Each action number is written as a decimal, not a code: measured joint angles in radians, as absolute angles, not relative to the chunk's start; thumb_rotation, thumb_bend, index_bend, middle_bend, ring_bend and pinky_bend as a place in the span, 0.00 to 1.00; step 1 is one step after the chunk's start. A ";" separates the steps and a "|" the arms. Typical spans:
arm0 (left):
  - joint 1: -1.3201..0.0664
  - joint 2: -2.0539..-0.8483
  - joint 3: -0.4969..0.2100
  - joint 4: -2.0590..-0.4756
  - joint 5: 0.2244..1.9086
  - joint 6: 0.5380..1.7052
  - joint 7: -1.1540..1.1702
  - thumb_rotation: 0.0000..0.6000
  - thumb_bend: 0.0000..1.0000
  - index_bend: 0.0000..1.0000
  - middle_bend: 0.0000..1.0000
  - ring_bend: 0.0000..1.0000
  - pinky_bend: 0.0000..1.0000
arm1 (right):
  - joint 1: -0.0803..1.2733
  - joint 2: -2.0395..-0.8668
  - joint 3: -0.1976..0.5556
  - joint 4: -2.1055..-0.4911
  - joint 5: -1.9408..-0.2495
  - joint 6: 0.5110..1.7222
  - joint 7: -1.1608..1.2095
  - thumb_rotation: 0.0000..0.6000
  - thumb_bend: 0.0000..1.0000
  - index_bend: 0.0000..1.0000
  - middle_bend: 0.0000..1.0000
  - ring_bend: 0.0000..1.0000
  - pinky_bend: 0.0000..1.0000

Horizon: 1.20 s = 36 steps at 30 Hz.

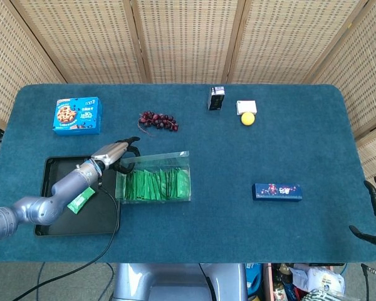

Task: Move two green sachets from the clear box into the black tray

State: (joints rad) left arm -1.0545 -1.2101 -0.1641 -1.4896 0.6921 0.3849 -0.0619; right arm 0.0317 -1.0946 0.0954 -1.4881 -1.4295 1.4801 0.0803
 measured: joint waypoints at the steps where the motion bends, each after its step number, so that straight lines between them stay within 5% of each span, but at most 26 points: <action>1: -1.059 -1.210 -0.161 -1.488 0.686 0.383 -0.065 1.00 0.62 0.50 0.00 0.00 0.00 | 0.032 -1.095 0.096 -1.488 -1.429 1.480 0.080 1.00 0.00 0.00 0.00 0.00 0.00; 8: -1.076 -1.201 -0.157 -1.478 0.665 0.330 -0.115 1.00 0.64 0.50 0.00 0.00 0.00 | 0.032 -1.094 0.096 -1.488 -1.427 1.478 0.081 1.00 0.00 0.00 0.00 0.00 0.00; 36: -1.101 -1.143 -0.135 -1.423 0.654 0.266 -0.219 1.00 0.64 0.19 0.00 0.00 0.00 | 0.036 -1.095 0.092 -1.497 -1.426 1.465 0.074 1.00 0.00 0.00 0.00 0.00 0.00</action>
